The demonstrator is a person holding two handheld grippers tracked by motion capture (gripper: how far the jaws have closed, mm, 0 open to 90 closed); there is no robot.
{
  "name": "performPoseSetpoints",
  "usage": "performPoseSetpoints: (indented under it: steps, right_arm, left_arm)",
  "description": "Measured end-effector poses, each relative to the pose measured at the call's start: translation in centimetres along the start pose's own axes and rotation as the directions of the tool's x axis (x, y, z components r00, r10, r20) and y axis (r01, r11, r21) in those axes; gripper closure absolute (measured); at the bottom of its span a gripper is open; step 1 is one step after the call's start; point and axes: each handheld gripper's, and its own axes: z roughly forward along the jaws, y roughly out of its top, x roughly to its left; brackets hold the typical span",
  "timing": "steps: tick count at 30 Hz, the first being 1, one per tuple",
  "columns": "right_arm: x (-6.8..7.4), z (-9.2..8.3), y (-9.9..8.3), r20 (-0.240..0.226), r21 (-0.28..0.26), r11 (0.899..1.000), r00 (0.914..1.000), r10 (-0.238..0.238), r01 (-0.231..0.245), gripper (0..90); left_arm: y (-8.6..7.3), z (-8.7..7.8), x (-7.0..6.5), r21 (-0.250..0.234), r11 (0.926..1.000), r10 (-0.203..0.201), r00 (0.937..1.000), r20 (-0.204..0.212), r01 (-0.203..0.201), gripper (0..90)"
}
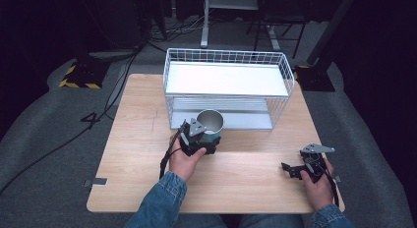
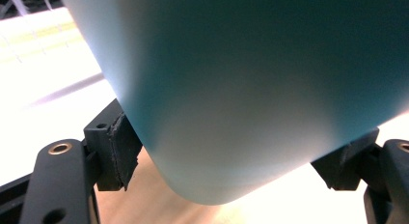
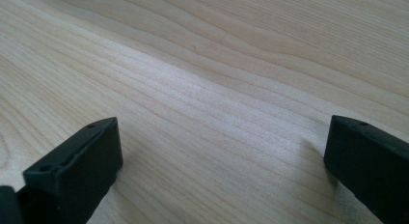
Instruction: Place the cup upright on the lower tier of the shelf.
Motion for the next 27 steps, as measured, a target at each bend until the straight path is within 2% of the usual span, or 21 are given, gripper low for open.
performPoseSetpoints:
  steps: [7, 10, 16, 18, 21, 27]
  right_arm:
    - [0.0, 0.0, 0.0, 0.000, 0.000, 1.000, 1.0000, 0.000, 0.000, 0.1]
    - [0.0, 0.0, 0.0, 0.000, 0.000, 1.000, 1.0000, 0.000, 0.000, 0.0]
    - [0.0, 0.0, 0.0, 0.000, 0.000, 1.000, 1.0000, 0.000, 0.000, 0.1]
    - [0.0, 0.0, 0.0, 0.000, 0.000, 1.000, 1.0000, 0.000, 0.000, 0.0]
    - [0.0, 0.0, 0.0, 0.000, 0.000, 1.000, 1.0000, 0.000, 0.000, 0.0]
    - [0.0, 0.0, 0.0, -0.002, -0.001, 1.000, 1.0000, 0.000, 0.000, 0.0]
  left_arm:
    - [0.6, 1.6, 0.6, -0.013, 0.9999, -0.010, 0.9998, -0.016, 0.010, 23.0]
    - [0.9, 2.2, 0.8, -0.011, 0.9999, -0.001, 0.9997, -0.026, 0.001, 23.0]
    - [1.2, 3.7, 1.2, -0.020, 0.9994, -0.027, 0.9992, -0.029, 0.027, 23.0]
    - [1.2, 4.2, 1.3, -0.011, 0.9999, -0.008, 0.9989, -0.046, 0.007, 23.0]
    - [1.3, 5.0, 1.5, -0.023, 0.9997, -0.011, 0.9975, -0.070, 0.010, 22.9]
    - [1.7, 6.3, 2.0, -0.034, 0.9994, -0.011, 0.9958, -0.091, 0.008, 23.0]
